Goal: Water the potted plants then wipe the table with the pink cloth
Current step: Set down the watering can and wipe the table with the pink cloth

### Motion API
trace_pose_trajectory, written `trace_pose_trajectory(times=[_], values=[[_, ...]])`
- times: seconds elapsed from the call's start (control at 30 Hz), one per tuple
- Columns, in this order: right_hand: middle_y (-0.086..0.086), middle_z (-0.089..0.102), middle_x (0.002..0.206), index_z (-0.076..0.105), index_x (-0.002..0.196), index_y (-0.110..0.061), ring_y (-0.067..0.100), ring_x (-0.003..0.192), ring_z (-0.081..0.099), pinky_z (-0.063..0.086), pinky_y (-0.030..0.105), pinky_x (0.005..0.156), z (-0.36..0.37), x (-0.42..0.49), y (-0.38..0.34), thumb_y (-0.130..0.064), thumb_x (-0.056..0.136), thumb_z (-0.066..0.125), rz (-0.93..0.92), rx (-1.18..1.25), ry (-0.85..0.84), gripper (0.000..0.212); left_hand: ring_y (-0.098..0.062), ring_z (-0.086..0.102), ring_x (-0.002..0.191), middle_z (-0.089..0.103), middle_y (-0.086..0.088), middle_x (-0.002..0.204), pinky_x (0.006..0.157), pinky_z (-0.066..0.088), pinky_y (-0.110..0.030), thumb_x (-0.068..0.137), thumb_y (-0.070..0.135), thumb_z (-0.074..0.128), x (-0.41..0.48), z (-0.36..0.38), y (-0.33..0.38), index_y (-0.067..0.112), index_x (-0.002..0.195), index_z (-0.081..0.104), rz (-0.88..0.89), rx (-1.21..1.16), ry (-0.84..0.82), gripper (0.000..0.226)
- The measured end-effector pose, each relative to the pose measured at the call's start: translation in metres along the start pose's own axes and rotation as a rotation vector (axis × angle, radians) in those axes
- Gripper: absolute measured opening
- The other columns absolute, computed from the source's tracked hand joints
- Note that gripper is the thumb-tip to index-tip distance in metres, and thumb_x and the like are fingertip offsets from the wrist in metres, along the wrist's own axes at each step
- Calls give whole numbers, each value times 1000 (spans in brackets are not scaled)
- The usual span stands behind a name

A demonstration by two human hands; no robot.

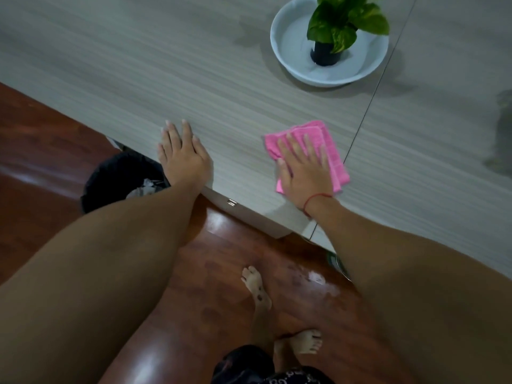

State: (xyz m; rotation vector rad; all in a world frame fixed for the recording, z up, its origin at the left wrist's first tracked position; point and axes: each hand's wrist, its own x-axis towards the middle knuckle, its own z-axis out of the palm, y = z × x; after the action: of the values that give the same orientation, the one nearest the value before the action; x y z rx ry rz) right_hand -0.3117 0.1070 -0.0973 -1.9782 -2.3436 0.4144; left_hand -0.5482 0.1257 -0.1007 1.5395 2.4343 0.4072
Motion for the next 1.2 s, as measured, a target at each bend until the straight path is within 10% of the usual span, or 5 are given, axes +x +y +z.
trace_pose_trajectory(times=[0.2,0.6,1.0,1.2], values=[[-5,-2,162,0,154,-31,35,148,-8,-6,61,115,9,38,-52,-40,101,16,382,49,75,55,-20,-1,154,3,-5,166,125,-1,-40,106,33,13,2,4,-4,25,158,14,9,44,27,53],[-6,7,162,11,154,-30,21,150,-3,-6,47,120,13,-19,-56,-42,103,19,-57,11,-24,53,-24,-1,154,3,-9,166,125,-2,-42,107,30,16,-4,-6,6,20,158,13,-18,70,-18,53],[-6,0,162,3,153,-33,23,149,-2,2,47,121,-18,-104,130,-47,101,7,516,-9,74,55,-20,7,154,15,-7,165,124,1,-44,105,32,25,-80,43,91,20,156,24,210,47,-67,53],[-7,-3,162,-1,154,-31,33,148,-8,-5,60,116,-9,-75,77,-46,98,13,595,98,119,60,-19,9,154,17,-6,164,124,2,-43,104,29,28,-83,39,95,20,156,27,191,44,-23,52]])
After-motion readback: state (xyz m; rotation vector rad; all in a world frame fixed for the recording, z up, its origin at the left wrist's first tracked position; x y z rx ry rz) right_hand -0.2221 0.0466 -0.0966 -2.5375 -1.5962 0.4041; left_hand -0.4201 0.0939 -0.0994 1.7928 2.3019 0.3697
